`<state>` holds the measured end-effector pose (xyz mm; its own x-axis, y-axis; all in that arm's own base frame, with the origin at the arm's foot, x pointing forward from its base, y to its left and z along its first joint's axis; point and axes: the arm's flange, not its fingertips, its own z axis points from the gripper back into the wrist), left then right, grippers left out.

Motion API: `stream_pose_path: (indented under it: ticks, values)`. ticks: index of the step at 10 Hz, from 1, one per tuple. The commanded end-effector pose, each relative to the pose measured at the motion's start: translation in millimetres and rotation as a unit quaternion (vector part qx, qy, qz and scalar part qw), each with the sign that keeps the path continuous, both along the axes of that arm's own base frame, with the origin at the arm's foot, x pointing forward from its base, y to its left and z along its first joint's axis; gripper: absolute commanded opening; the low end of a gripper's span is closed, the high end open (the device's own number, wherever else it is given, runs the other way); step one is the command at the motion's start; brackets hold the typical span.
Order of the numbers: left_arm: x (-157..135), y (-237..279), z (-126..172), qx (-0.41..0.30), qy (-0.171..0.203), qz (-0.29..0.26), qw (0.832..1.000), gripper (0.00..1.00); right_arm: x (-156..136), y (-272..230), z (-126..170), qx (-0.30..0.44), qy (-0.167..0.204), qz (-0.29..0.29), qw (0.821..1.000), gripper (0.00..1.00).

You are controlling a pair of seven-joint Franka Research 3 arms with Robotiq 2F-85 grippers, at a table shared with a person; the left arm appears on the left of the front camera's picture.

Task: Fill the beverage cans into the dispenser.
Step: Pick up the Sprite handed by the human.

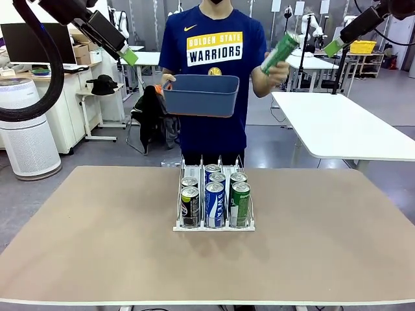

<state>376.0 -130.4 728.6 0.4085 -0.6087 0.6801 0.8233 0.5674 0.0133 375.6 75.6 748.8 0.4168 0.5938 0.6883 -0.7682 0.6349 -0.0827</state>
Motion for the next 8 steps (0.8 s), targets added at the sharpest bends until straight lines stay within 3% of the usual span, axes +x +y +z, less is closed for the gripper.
stream_pose_path:
  ticks: [1,8]
  values:
    - [-3.8,0.8,-4.1,-0.006,0.008,0.002,1.0,1.0,-0.5,0.5,-0.6,-0.001,0.0,-0.001,1.0,1.0]
    - [-3.8,0.8,-4.1,-0.006,0.008,0.002,1.0,1.0,-0.5,0.5,-0.6,-0.001,0.0,-0.001,1.0,1.0]
